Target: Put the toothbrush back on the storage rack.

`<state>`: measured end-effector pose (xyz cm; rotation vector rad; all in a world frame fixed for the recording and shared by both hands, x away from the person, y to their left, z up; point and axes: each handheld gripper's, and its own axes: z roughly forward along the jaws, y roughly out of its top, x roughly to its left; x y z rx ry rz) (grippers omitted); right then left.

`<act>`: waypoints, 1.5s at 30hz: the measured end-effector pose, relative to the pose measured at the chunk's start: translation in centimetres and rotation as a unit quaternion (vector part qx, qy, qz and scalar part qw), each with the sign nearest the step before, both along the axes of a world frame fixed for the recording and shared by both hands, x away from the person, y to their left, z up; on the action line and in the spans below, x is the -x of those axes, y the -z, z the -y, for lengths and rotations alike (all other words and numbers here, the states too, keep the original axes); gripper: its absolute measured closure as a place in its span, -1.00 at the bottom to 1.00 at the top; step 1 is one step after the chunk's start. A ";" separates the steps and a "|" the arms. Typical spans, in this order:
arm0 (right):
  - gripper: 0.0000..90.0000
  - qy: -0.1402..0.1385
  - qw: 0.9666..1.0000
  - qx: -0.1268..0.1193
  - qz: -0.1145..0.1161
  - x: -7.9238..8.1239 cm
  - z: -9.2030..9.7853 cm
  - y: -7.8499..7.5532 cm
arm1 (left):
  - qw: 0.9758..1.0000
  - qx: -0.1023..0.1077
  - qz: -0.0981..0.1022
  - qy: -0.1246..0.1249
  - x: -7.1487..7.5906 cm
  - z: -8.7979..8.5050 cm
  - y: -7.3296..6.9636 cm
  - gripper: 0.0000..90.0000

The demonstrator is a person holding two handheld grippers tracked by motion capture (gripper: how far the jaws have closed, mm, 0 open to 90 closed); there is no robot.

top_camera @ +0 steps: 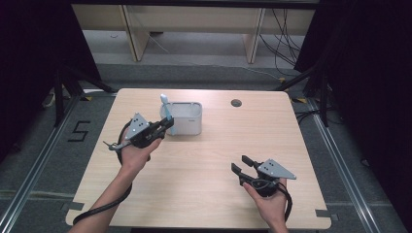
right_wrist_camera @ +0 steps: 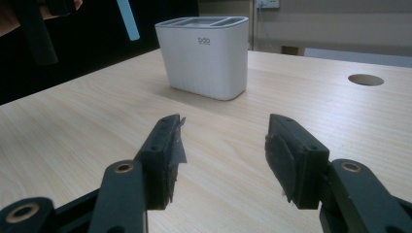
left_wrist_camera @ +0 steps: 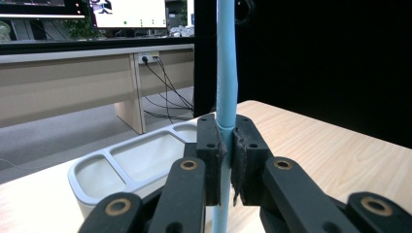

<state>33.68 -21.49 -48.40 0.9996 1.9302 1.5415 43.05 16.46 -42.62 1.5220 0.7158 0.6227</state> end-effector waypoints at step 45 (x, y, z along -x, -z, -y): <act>0.06 -0.001 1.000 -0.013 -0.026 0.1 0.0 0.4 | 0.999 -0.003 0.011 -0.049 -4.1 -1.9 -2.1 0.82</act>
